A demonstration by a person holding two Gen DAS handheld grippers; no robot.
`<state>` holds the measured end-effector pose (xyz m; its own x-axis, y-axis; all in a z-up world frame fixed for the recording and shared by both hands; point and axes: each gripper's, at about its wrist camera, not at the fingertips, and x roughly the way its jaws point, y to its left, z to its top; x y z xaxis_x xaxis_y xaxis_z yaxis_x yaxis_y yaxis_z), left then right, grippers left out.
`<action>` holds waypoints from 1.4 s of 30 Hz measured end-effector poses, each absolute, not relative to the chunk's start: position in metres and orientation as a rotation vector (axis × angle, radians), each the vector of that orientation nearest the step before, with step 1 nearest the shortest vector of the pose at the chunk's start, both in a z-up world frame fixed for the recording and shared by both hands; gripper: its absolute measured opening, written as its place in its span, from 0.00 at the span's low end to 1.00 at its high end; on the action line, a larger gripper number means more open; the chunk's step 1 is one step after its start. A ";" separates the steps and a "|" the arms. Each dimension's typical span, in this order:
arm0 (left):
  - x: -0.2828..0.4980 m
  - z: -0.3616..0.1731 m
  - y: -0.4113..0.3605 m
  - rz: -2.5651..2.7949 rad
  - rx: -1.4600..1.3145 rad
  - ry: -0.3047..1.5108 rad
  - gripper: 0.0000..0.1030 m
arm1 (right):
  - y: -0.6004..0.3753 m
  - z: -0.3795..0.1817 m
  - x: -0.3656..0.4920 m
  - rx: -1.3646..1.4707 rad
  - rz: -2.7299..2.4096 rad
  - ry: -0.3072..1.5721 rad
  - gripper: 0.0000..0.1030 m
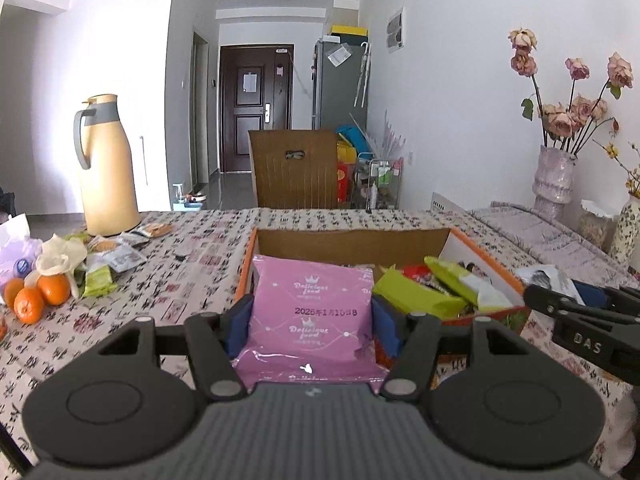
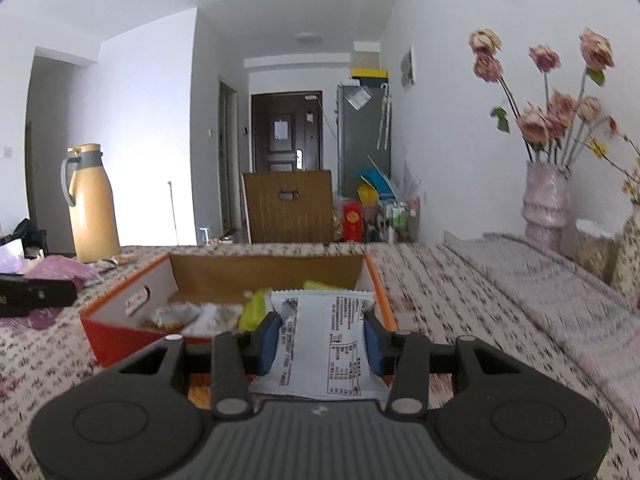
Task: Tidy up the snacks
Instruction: 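Carry both held snacks over the box, lower them in and open both grippers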
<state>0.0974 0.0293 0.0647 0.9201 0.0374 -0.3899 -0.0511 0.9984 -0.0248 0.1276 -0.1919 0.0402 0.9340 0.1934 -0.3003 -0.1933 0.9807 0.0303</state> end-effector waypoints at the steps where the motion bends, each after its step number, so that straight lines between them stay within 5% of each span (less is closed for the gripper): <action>1: 0.101 0.066 0.028 0.046 -0.035 0.397 0.61 | -0.190 0.043 0.132 -0.002 0.202 0.301 0.41; 24: 0.210 0.073 0.027 0.127 -0.086 0.397 0.61 | -0.152 0.051 0.245 0.008 0.253 0.336 0.41; 42: 0.220 0.045 0.028 0.105 -0.092 0.430 0.61 | -0.153 0.026 0.256 0.010 0.253 0.404 0.42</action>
<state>0.2199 0.0282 0.0448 0.9036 0.0821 -0.4204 -0.1212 0.9904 -0.0671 0.2563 -0.1534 0.0259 0.8885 0.2455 -0.3877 -0.2416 0.9685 0.0595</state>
